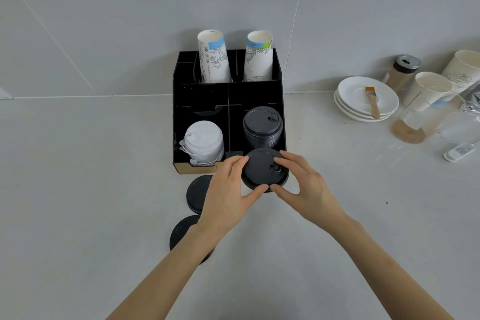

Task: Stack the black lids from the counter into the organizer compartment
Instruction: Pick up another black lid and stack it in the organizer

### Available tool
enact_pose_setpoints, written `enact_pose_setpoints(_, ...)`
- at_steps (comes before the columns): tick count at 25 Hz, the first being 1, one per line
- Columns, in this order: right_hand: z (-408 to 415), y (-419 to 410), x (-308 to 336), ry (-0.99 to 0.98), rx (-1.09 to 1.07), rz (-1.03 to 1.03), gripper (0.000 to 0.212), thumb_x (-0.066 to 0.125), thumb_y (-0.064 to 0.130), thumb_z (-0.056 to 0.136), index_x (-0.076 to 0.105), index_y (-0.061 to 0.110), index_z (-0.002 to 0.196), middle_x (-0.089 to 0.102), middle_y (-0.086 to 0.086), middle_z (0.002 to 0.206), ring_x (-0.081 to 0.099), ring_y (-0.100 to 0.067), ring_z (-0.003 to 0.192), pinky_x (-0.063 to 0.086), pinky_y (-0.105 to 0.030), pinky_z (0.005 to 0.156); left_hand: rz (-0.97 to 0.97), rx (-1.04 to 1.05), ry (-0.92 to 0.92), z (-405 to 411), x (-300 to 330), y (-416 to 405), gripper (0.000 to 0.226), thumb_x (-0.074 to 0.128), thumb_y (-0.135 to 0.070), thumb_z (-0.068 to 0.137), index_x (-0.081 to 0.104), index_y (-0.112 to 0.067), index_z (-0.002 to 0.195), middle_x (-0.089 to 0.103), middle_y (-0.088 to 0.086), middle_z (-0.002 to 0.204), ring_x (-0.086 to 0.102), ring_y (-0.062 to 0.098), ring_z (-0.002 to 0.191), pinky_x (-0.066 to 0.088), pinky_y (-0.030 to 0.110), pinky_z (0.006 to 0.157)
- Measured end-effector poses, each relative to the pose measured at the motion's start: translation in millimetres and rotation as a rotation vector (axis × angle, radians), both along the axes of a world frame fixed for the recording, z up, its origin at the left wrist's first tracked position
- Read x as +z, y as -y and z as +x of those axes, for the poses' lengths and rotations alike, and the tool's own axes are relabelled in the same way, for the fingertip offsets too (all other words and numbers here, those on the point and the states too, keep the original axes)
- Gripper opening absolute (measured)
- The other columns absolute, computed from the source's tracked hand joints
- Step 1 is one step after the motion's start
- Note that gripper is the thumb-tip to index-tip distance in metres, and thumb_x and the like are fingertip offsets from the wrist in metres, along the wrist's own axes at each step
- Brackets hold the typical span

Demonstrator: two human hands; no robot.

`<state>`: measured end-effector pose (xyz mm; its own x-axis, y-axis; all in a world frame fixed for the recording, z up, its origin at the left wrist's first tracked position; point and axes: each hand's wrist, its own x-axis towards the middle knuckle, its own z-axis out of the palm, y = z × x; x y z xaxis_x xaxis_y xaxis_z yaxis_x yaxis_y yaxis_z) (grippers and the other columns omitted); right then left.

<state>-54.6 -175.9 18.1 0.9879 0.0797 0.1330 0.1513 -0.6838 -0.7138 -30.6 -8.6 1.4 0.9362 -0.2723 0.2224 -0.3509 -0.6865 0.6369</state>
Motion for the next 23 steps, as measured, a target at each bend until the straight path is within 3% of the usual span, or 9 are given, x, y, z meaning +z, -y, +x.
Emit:
enact_pose_setpoints(6,40,10,18,0.034,0.016,-0.057,0.047,0.066,0.017,0.078,0.049,0.013,0.122,0.044,-0.006,0.136,0.046,-0.019,0.121,0.021,-0.005,0.093,0.013,0.006,0.052,36,18,9,0.061,0.064,-0.036,0.076,0.039,-0.010,0.126,0.046,0.009,0.127,0.043,0.019,0.116,0.030,0.019,0.094)
enact_pose_setpoints(12,81,25,28,0.025,0.036,-0.086,0.048,0.065,0.020,0.079,0.047,0.016,0.123,0.043,-0.004,0.138,0.044,-0.019,0.122,0.022,-0.007,0.092,0.030,-0.006,0.057,74,30,19,0.059,0.064,-0.032,0.078,0.039,-0.009,0.126,0.046,0.011,0.128,0.044,0.024,0.117,0.037,0.034,0.096)
enact_pose_setpoints(16,106,28,28,0.000,0.049,-0.119,0.049,0.067,0.019,0.078,0.047,0.012,0.122,0.044,-0.006,0.135,0.047,-0.021,0.114,0.026,-0.009,0.089,0.046,0.048,0.031,91,26,24,0.058,0.063,-0.032,0.078,0.040,-0.008,0.125,0.046,0.011,0.128,0.044,0.024,0.116,0.039,0.035,0.095)
enact_pose_setpoints(20,124,32,24,-0.019,0.095,-0.167,0.049,0.065,0.016,0.079,0.046,0.008,0.124,0.045,-0.009,0.135,0.046,-0.023,0.120,0.019,-0.005,0.090,0.050,0.071,-0.009,103,20,25,0.055,0.060,-0.032,0.081,0.039,-0.010,0.126,0.045,0.010,0.129,0.044,0.022,0.116,0.040,0.033,0.093)
enact_pose_setpoints(23,131,35,20,-0.054,0.111,-0.181,0.050,0.063,0.017,0.080,0.044,0.010,0.126,0.044,-0.008,0.138,0.043,-0.022,0.124,0.021,-0.010,0.094,0.072,0.064,-0.030,108,15,26,0.053,0.059,-0.031,0.082,0.038,-0.010,0.126,0.045,0.010,0.129,0.045,0.023,0.116,0.041,0.034,0.093)
